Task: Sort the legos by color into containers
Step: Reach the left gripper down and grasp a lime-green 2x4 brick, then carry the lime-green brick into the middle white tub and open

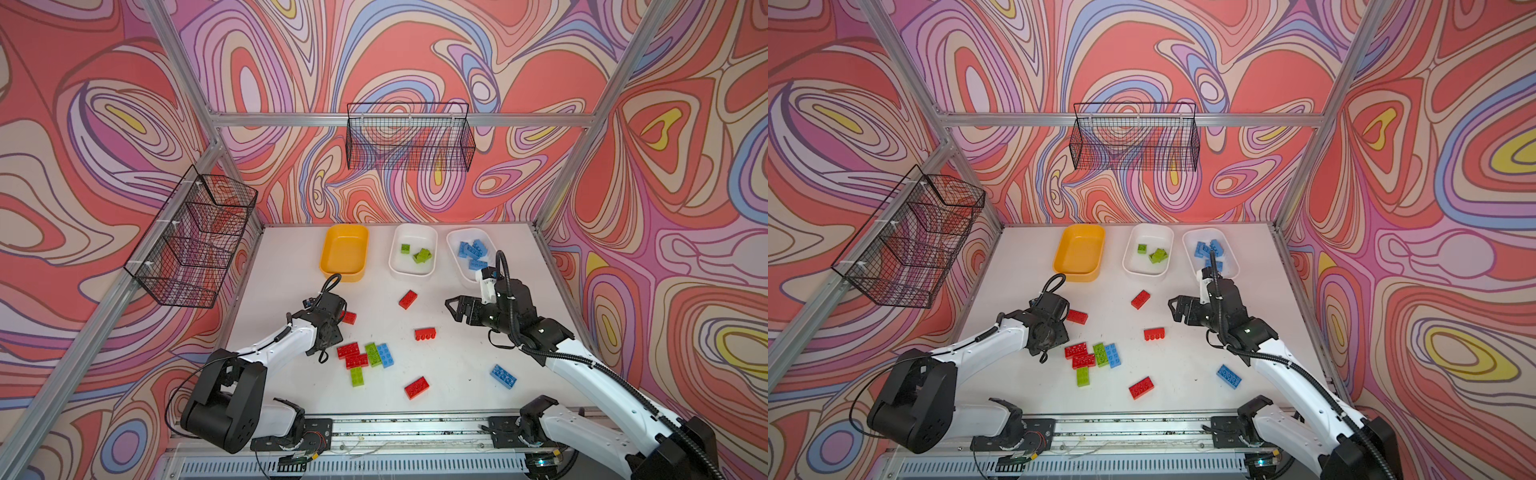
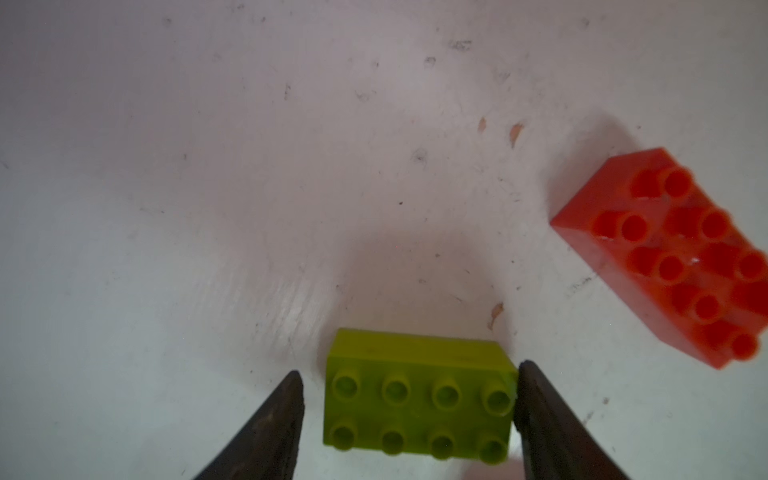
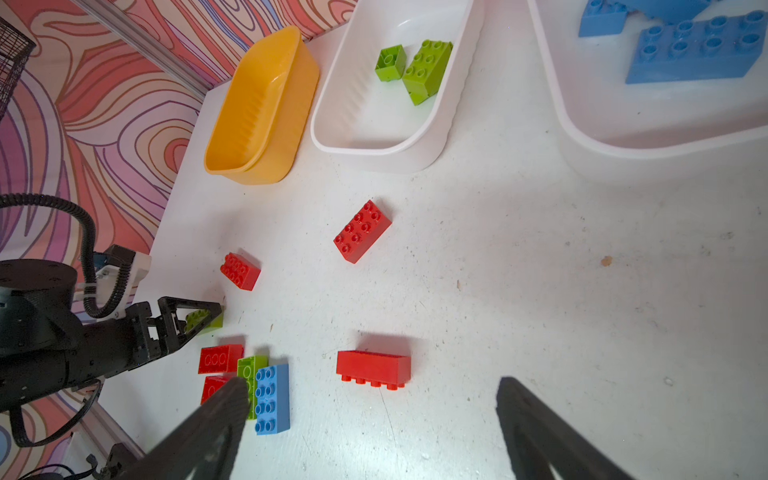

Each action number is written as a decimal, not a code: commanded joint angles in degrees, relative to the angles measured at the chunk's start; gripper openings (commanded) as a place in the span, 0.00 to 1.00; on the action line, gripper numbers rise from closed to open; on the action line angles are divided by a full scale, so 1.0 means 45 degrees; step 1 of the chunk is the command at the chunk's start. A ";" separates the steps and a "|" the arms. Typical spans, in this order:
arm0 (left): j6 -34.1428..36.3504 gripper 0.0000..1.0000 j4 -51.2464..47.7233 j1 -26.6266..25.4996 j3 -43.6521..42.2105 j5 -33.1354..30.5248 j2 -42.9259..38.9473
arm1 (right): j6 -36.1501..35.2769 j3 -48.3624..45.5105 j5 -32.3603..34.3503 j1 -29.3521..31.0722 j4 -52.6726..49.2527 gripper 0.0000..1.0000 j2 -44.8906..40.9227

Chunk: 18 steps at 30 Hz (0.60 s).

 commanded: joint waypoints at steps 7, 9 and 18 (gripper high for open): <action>0.0089 0.64 0.0345 0.0175 -0.0134 0.0377 0.0666 | -0.0176 -0.0267 0.0287 0.0088 0.0177 0.98 -0.0050; 0.0087 0.64 0.0371 0.0171 -0.0134 0.0390 0.0775 | -0.0174 -0.0291 0.0346 0.0089 0.0129 0.98 -0.0119; 0.0263 0.53 0.0376 0.0178 0.0271 0.0663 0.1261 | -0.0161 -0.0271 0.0678 0.0099 -0.0146 0.98 -0.0616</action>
